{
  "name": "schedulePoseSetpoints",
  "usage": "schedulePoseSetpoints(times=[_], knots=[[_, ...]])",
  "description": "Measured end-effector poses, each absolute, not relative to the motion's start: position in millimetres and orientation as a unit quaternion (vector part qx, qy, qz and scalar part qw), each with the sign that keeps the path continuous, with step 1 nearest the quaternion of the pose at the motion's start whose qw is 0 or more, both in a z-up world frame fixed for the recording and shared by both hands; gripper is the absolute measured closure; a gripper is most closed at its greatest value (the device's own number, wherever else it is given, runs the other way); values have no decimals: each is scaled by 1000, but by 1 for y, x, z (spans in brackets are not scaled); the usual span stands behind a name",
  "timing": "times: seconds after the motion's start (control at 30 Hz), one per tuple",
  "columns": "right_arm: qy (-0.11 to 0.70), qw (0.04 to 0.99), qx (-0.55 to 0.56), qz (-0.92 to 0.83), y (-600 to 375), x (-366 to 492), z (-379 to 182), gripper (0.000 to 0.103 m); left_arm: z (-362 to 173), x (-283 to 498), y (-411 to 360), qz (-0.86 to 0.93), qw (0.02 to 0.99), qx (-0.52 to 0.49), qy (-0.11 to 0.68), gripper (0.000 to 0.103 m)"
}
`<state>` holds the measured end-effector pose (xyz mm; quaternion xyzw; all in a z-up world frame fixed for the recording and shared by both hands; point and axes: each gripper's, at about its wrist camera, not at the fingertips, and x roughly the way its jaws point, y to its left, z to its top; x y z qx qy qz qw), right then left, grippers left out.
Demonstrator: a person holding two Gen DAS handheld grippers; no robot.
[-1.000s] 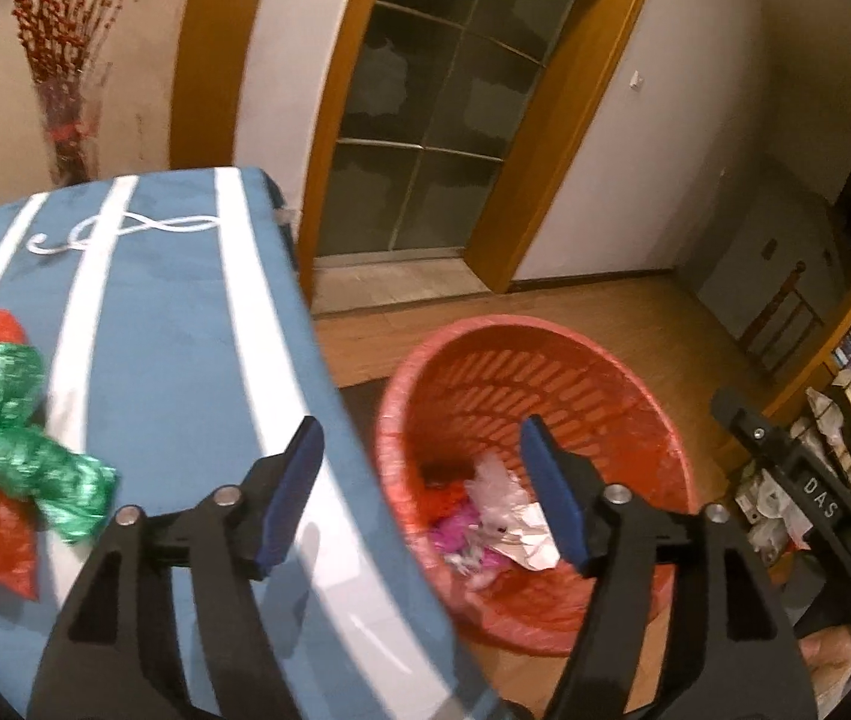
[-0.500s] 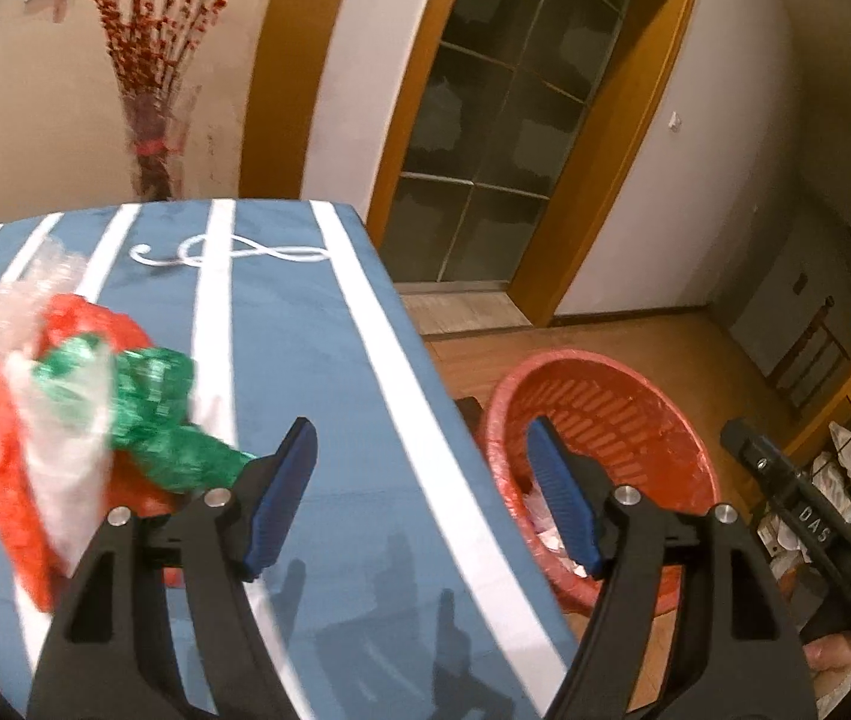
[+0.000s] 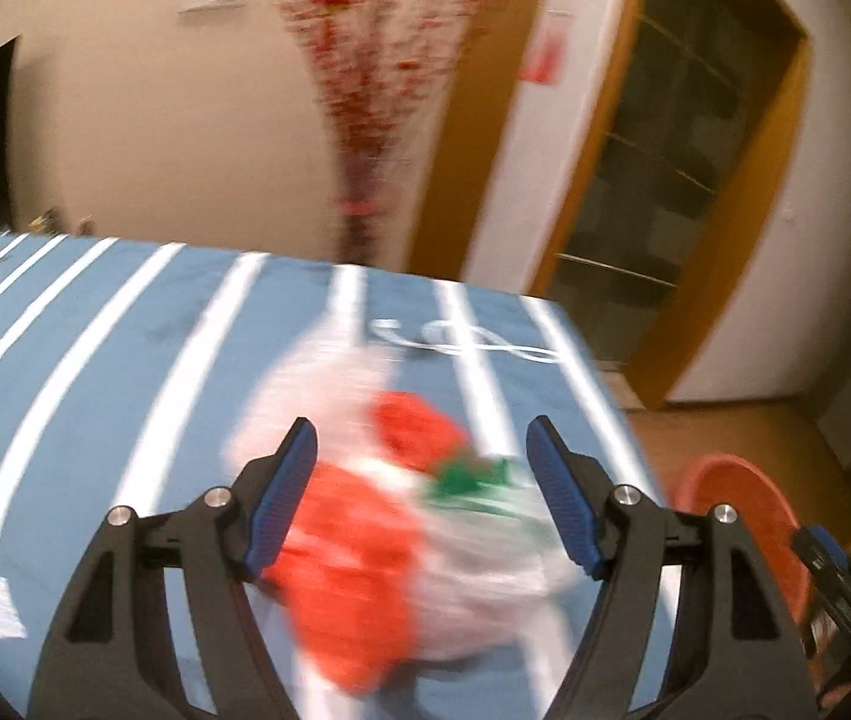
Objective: Collect trash
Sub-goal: 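Grasp the clear bubble wrap with the left tool while the right tool grasps the red bag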
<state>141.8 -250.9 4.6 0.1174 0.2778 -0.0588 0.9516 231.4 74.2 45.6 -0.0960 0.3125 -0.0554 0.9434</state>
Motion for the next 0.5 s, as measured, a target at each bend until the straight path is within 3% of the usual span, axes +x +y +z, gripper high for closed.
schedulePoseSetpoints(times=[0.2, 0.5], knots=[[293, 950, 97, -40, -227, 156, -1, 35, 26, 275, 128, -15, 929, -137, 344, 34], [317, 945, 73, -26, -204, 175, -12, 35, 16, 298, 113, -53, 922, -124, 362, 34]])
